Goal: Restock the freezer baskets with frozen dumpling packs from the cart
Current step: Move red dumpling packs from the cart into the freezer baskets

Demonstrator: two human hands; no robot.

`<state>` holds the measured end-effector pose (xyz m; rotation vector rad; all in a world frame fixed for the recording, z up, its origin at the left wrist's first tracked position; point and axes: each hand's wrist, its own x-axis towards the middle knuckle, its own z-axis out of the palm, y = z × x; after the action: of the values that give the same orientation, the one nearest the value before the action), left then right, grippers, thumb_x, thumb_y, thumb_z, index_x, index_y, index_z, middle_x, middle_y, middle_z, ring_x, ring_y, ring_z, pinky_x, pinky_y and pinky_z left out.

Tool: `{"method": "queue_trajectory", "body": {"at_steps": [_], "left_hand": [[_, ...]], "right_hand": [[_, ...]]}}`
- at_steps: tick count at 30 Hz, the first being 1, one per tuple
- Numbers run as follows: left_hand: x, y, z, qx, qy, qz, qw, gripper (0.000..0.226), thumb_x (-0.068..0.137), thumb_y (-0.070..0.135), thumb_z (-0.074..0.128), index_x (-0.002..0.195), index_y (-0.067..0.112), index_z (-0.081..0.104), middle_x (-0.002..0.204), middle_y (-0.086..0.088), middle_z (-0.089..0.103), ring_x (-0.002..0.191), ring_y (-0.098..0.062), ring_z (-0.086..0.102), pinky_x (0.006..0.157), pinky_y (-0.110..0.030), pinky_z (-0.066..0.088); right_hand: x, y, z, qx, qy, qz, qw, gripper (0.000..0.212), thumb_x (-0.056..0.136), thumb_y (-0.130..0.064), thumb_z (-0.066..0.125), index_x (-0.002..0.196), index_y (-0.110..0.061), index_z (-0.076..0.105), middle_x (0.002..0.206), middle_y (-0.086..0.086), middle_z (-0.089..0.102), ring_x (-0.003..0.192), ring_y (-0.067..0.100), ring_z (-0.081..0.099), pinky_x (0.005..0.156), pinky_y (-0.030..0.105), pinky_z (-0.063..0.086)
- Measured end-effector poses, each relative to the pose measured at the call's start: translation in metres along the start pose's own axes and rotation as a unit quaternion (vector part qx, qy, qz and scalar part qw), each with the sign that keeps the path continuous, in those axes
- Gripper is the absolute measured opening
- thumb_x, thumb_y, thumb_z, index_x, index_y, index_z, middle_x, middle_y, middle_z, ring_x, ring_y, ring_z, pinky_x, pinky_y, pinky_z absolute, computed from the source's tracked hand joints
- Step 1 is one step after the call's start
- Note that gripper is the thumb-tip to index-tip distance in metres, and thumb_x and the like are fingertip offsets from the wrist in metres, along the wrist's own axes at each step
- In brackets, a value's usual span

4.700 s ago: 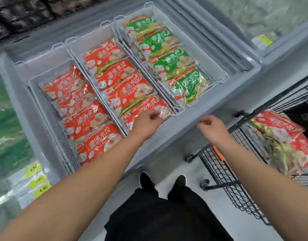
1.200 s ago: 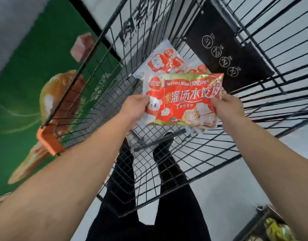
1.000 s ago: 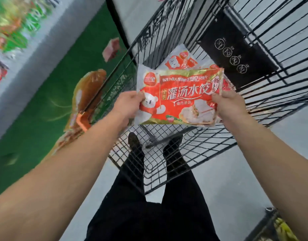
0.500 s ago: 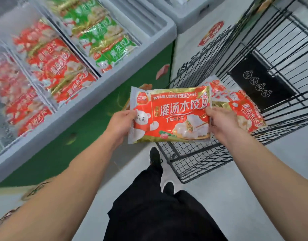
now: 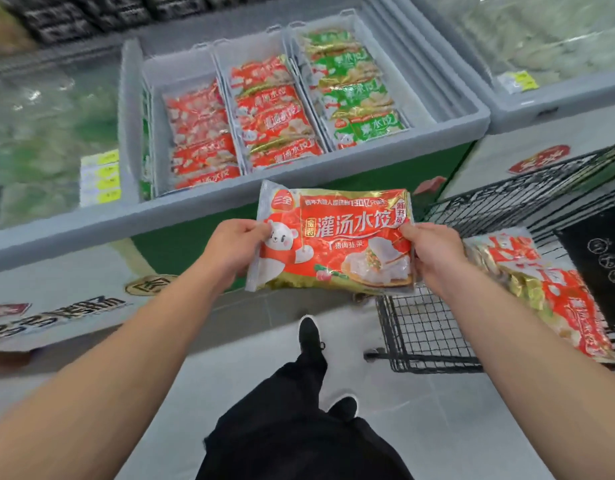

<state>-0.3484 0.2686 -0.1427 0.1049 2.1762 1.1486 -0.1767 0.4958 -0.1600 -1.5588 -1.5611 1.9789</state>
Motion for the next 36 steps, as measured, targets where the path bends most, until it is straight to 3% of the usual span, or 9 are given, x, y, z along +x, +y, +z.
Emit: {"method": "queue_trajectory", "body": {"at_steps": [3,6,11,16,21,27,29,33,36], "left_hand": [[-0.007,-0.014,-0.037,-0.018,0.028,-0.002,0.999,0.026,0.099,0.029,0.060,0.090,0.011,0.077,0.088,-0.002,0.078,0.082,-0.023,0.075,0.078,-0.044,0.061],[-0.007,-0.032,-0.073,-0.036,0.052,-0.004,0.998,0.031,0.099,0.027,0.060,0.078,0.009,0.073,0.068,0.007,0.073,0.062,-0.012,0.068,0.061,-0.028,0.052],[0.016,-0.064,-0.124,-0.079,0.088,-0.043,0.992,0.032,0.099,0.025,0.059,0.082,0.002,0.072,0.073,-0.002,0.072,0.065,-0.018,0.064,0.060,-0.027,0.049],[0.066,-0.079,-0.167,-0.094,0.100,-0.059,0.989,0.037,0.099,0.025,0.059,0.063,0.015,0.065,0.046,0.013,0.059,0.050,-0.009,0.053,0.051,-0.025,0.039],[0.126,-0.055,-0.216,-0.146,0.084,-0.063,0.984,0.024,0.098,0.021,0.059,0.080,0.012,0.073,0.082,-0.002,0.076,0.078,-0.021,0.071,0.065,-0.033,0.056],[0.190,-0.025,-0.244,-0.203,0.062,-0.072,0.975,0.015,0.095,0.014,0.058,0.094,0.010,0.072,0.074,0.004,0.071,0.053,-0.004,0.066,0.040,-0.015,0.042],[0.212,-0.018,-0.248,-0.211,0.053,-0.083,0.972,0.014,0.092,0.019,0.062,0.096,0.015,0.075,0.086,0.000,0.077,0.071,-0.012,0.072,0.048,-0.018,0.049],[0.260,-0.003,-0.250,-0.229,0.037,-0.093,0.968,0.020,0.081,0.022,0.067,0.097,0.013,0.076,0.097,-0.004,0.078,0.094,-0.026,0.075,0.090,-0.045,0.058],[0.293,0.006,-0.246,-0.192,0.073,-0.106,0.973,0.008,0.086,0.016,0.065,0.081,0.014,0.071,0.083,0.002,0.074,0.082,-0.017,0.071,0.074,-0.026,0.057]], "right_hand": [[-0.006,-0.006,0.038,-0.038,-0.036,-0.013,0.999,0.013,0.097,-0.017,0.062,0.088,-0.011,0.069,0.087,0.005,0.078,0.076,0.020,0.075,0.072,0.039,0.060],[-0.008,-0.010,0.081,-0.066,-0.056,-0.028,0.996,0.012,0.095,-0.014,0.064,0.085,-0.011,0.070,0.089,0.006,0.077,0.084,0.025,0.075,0.085,0.048,0.059],[-0.008,-0.018,0.153,-0.111,-0.094,-0.026,0.989,0.013,0.096,-0.018,0.064,0.084,-0.014,0.068,0.087,0.004,0.076,0.085,0.023,0.074,0.086,0.047,0.059],[0.010,-0.041,0.225,-0.175,-0.090,-0.058,0.979,0.015,0.097,-0.021,0.063,0.088,-0.013,0.072,0.090,0.003,0.076,0.084,0.019,0.073,0.085,0.040,0.059],[0.033,-0.078,0.290,-0.192,-0.055,-0.080,0.976,0.019,0.096,-0.023,0.063,0.080,-0.014,0.071,0.087,0.002,0.077,0.084,0.020,0.073,0.087,0.044,0.059],[0.073,-0.115,0.341,-0.203,-0.042,-0.102,0.973,0.028,0.093,-0.023,0.065,0.095,0.005,0.067,0.096,0.019,0.074,0.096,0.039,0.070,0.091,0.056,0.055],[0.093,-0.124,0.356,-0.219,-0.040,-0.109,0.969,0.032,0.091,-0.025,0.066,0.097,0.006,0.066,0.096,0.021,0.073,0.096,0.042,0.069,0.089,0.059,0.054],[0.138,-0.145,0.387,-0.237,-0.057,-0.115,0.963,0.024,0.092,-0.019,0.066,0.091,0.004,0.070,0.091,0.017,0.075,0.092,0.038,0.070,0.086,0.056,0.056],[0.172,-0.150,0.414,-0.270,-0.080,-0.123,0.952,0.024,0.092,-0.017,0.066,0.078,0.003,0.065,0.074,0.018,0.064,0.066,0.032,0.060,0.058,0.035,0.051]]}}
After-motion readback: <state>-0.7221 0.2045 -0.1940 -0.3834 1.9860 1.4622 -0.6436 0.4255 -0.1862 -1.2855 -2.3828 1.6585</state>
